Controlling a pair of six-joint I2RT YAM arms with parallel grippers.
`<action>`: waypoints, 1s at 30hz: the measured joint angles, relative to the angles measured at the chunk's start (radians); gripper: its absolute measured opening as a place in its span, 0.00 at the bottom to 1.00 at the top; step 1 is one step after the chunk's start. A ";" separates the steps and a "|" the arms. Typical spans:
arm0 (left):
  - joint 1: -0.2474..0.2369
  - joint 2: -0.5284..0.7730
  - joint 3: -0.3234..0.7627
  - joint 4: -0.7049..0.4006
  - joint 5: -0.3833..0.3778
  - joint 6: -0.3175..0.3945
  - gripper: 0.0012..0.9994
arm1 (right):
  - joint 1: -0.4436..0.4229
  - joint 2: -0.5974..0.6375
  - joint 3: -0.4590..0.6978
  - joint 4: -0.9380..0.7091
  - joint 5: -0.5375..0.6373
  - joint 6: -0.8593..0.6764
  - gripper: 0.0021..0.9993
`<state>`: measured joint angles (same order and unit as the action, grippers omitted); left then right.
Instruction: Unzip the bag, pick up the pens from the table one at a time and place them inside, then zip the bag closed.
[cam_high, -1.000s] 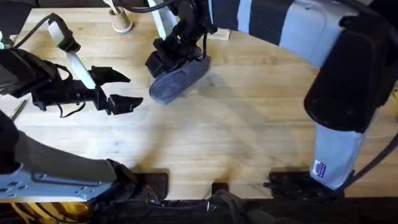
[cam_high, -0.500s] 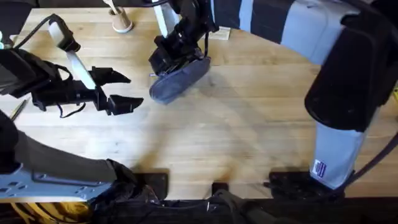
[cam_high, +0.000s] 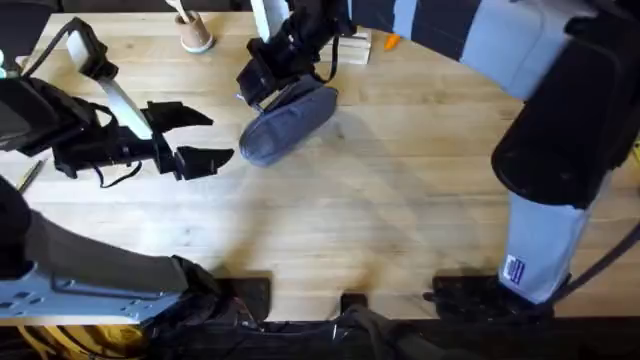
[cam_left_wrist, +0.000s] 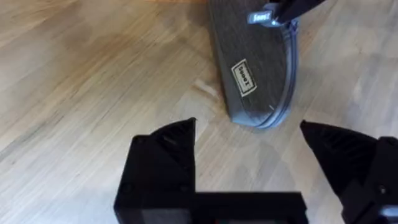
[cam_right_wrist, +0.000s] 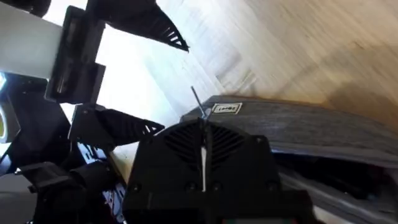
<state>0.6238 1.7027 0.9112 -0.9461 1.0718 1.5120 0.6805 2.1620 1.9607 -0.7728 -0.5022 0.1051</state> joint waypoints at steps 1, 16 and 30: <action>-0.008 0.000 0.000 -0.004 0.009 0.000 0.99 | -0.001 0.000 0.001 -0.002 0.000 0.000 0.03; -0.243 0.000 0.000 0.048 0.037 0.000 0.55 | -0.007 0.000 0.002 -0.014 0.000 0.000 0.03; -0.274 0.000 0.000 0.073 0.030 0.000 0.04 | -0.076 0.000 0.002 -0.037 -0.049 -0.005 0.03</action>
<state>0.3500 1.7026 0.9112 -0.8734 1.1020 1.5116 0.6050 2.1620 1.9625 -0.8097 -0.5517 0.0997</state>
